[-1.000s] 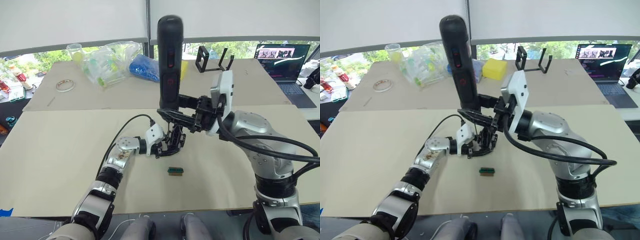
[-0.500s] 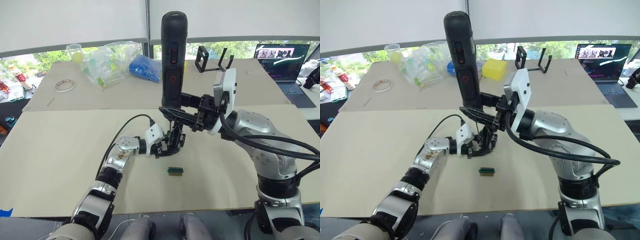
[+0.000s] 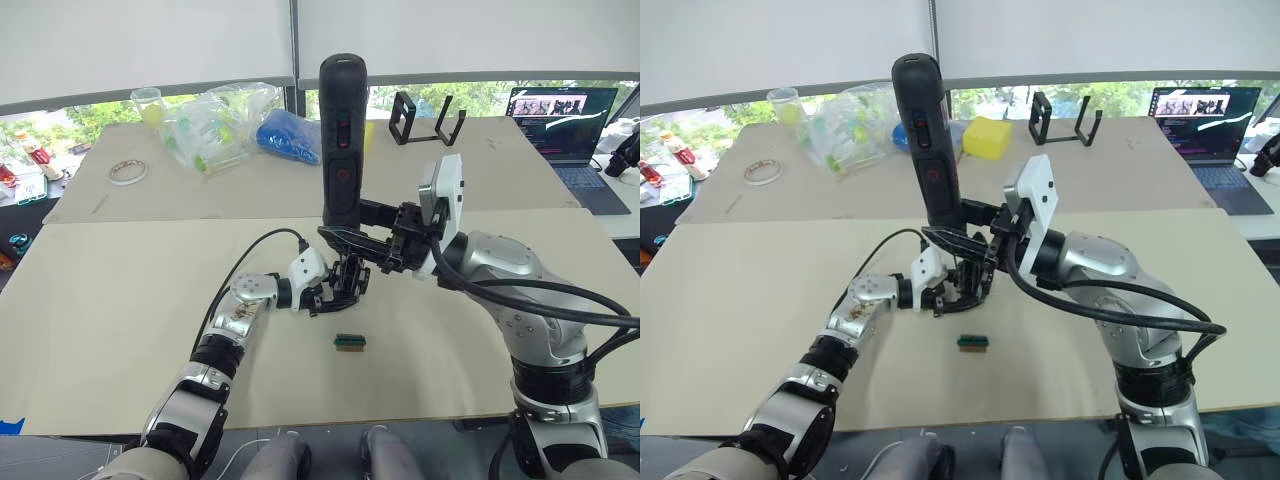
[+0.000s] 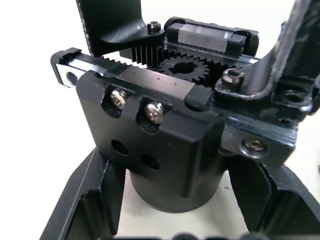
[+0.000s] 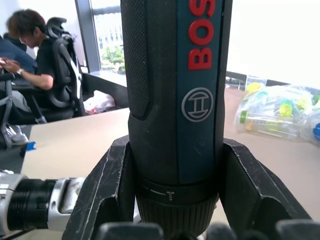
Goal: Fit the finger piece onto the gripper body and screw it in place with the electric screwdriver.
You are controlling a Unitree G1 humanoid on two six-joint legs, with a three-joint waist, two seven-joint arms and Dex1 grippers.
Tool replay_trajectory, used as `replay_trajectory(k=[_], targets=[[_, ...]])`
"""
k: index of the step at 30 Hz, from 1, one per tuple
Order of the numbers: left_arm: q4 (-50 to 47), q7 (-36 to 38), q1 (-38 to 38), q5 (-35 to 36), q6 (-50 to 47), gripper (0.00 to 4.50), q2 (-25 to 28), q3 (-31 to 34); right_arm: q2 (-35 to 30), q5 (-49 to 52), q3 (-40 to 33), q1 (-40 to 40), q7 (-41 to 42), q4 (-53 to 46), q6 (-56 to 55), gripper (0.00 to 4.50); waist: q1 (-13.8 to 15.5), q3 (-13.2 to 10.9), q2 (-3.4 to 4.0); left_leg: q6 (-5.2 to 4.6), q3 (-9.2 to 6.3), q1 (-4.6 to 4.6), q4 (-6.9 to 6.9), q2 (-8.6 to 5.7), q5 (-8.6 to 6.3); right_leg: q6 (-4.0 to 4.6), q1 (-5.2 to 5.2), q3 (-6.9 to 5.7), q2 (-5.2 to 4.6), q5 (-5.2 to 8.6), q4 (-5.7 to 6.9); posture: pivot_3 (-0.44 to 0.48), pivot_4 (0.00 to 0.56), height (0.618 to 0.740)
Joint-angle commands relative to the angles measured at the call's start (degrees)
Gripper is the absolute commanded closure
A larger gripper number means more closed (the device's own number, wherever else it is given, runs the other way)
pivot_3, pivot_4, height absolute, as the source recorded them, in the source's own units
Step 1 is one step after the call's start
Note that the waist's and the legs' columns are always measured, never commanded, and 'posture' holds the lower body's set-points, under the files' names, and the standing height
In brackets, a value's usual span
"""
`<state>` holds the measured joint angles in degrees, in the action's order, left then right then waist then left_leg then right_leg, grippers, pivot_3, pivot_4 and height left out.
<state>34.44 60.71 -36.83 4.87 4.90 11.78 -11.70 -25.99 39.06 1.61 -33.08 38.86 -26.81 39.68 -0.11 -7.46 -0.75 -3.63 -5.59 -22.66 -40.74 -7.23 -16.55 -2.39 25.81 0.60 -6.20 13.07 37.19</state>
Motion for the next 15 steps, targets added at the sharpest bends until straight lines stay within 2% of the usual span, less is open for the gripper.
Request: replay_trajectory(k=[1, 15], targets=[[-2.3, 0.1, 0.2, 1.1, 0.0, 2.05, -0.1, 0.5, 0.1, -0.2, -0.8, -0.9, 0.7, -1.8, -3.0, 2.59, 0.0, 0.0, 0.00, 0.00, 0.00, 0.00, 0.00, 0.00, 0.00, 0.00, 0.00, 0.00, 0.00, 0.00, 0.00, 0.000, 0.150, 0.740], [-2.6, -0.1, 0.5, 1.1, 0.1, 2.05, -0.1, 0.6, 0.3, 0.0, -0.4, -4.0, 0.6, -1.1, -1.6, 2.59, -0.1, 0.0, 0.00, 0.00, 0.00, 0.00, 0.00, 0.00, 0.00, 0.00, 0.00, 0.00, 0.00, 0.00, 0.00, 0.000, 0.150, 0.740]])
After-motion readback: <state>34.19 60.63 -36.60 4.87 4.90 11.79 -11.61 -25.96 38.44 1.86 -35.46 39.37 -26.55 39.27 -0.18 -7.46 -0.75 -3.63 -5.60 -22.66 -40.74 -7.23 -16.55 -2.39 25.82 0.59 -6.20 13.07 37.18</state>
